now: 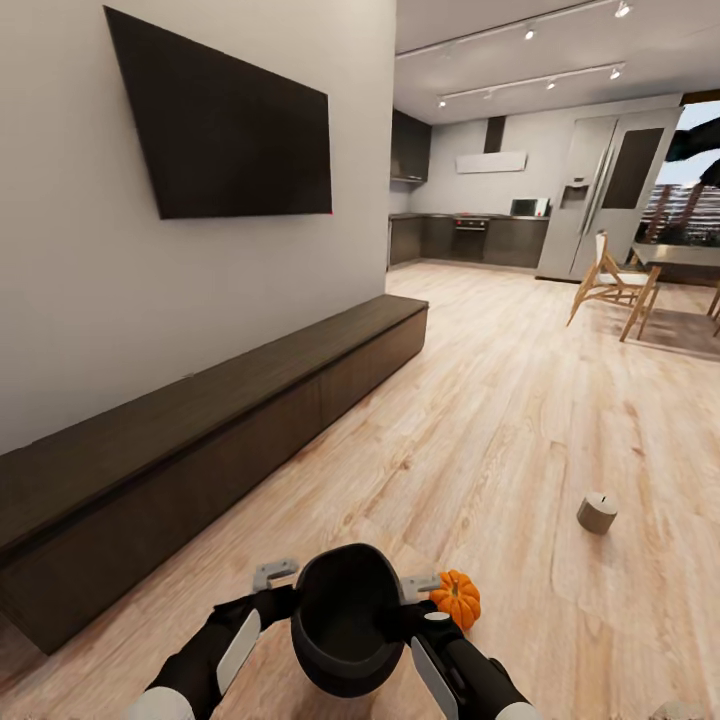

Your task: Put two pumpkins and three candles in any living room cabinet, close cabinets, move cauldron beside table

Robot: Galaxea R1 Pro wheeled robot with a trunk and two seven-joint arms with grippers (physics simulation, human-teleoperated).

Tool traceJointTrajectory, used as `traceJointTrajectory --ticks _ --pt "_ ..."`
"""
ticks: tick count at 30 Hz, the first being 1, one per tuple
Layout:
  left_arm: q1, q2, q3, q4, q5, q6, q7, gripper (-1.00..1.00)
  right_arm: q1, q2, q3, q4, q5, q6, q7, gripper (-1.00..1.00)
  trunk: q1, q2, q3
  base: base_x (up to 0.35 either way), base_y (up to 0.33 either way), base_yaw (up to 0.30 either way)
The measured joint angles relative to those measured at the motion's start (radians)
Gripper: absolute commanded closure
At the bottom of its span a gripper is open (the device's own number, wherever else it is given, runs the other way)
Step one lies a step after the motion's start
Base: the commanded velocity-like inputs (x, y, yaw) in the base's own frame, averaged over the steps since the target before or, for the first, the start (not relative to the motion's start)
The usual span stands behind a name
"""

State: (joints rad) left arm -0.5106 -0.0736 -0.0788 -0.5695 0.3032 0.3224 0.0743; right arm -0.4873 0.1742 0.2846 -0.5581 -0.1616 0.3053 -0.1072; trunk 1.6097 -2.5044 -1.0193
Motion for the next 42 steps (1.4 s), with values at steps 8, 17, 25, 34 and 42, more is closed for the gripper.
traceJointTrajectory --ticks 8,17,25,34,42 --pt "0.002 0.001 -0.008 -0.078 0.012 0.065 -0.104 -1.0 0.0 0.0 0.0 0.0 -0.001 -0.004 0.0 -1.0 0.0 0.0 -0.004 0.0 0.0 0.0" --pt "0.002 0.0 -0.008 -0.078 0.006 0.061 -0.095 -1.0 0.0 0.0 -0.002 0.0 -0.004 -0.005 -0.049 -1.0 0.005 -0.002 -0.039 0.0 0.0 0.0" --pt "0.002 0.001 -0.01 -0.078 0.004 0.059 -0.092 -1.0 0.0 -0.001 -0.003 0.0 -0.006 -0.006 -0.061 -1.0 0.004 -0.002 -0.039 0.0 0.0 0.0" --pt "0.002 0.001 -0.01 -0.077 0.002 0.059 -0.092 -1.0 0.0 -0.001 -0.006 0.0 -0.018 -0.008 -0.061 -1.0 0.008 -0.004 -0.066 0.0 0.0 0.0" --pt "0.002 -0.002 -0.01 -0.076 0.004 0.031 -0.092 -1.0 -0.031 0.0 -0.004 -0.007 -0.078 0.001 -0.061 -1.0 0.008 -0.004 -0.066 0.0 0.0 0.0"
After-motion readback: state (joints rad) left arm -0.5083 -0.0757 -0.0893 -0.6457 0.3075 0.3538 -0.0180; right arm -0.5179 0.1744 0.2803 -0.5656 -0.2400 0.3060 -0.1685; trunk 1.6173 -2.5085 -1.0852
